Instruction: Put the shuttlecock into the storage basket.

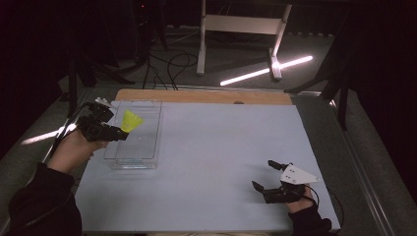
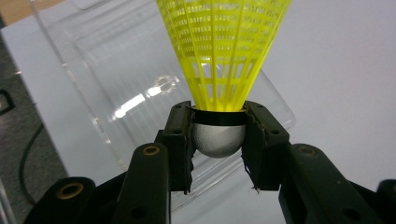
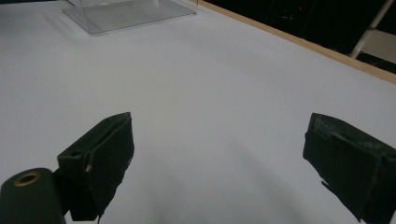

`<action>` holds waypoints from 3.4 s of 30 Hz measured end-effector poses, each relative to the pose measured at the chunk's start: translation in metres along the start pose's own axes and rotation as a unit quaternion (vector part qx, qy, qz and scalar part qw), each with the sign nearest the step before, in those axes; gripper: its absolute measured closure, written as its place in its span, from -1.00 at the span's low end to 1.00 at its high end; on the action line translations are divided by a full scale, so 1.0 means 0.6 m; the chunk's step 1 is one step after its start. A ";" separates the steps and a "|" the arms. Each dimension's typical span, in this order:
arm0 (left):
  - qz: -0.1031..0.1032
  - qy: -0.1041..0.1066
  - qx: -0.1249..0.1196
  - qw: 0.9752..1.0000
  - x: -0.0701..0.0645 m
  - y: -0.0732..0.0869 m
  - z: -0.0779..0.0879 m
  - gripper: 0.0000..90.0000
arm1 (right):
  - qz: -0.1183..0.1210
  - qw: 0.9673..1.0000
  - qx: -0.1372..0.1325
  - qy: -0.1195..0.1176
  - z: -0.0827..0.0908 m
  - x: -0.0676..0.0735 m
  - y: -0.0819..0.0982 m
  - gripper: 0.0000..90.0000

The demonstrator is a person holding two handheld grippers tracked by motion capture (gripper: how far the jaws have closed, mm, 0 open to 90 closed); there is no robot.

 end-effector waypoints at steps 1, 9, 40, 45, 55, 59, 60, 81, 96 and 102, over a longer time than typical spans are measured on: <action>0.003 0.001 0.000 1.000 0.002 0.002 0.001 0.46 | 0.000 1.000 0.000 0.000 0.000 0.000 0.000 -0.80; 0.028 -0.002 0.000 1.000 0.021 0.033 -0.011 0.46 | 0.001 1.000 -0.001 0.000 0.000 0.000 -0.001 -0.80; 0.005 -0.006 0.034 0.999 0.061 0.118 -0.073 0.46 | 0.001 1.000 0.002 -0.001 0.000 0.000 0.001 -0.80; -0.018 -0.006 0.060 0.998 0.059 0.120 -0.081 0.46 | 0.002 1.000 0.001 0.000 0.001 0.000 0.000 -0.80; -0.041 -0.021 0.108 0.993 0.058 0.117 -0.090 0.45 | 0.002 1.000 0.002 0.000 0.001 0.000 0.001 -0.80; -0.047 -0.015 0.124 0.991 0.056 0.119 -0.090 0.45 | 0.002 1.000 0.002 0.000 0.001 0.000 0.001 -0.80; -0.047 -0.015 0.124 0.991 0.056 0.119 -0.090 0.45 | 0.002 1.000 0.002 -0.001 0.001 -0.001 0.001 -0.80; -0.025 -0.017 0.120 0.992 0.057 0.102 -0.086 0.10 | 0.003 1.000 0.002 0.000 0.002 -0.001 0.000 -0.80; -0.016 -0.027 0.094 0.995 0.057 0.079 -0.059 -0.36 | 0.004 1.000 0.001 0.001 0.002 -0.001 0.000 -0.80; -0.015 -0.019 0.089 0.996 0.045 0.074 -0.060 -0.56 | 0.003 1.000 0.001 0.001 0.002 -0.001 0.000 -0.80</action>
Point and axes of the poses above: each handheld gripper's, and its own axes: z roughly backward along the jaws, y roughly out of its underside, x roughly to its left, the point moved 9 cm from there along -z, roughly forward along the jaws, and after that the axes turned 11 degrees about -x, right-handed, at the moved point
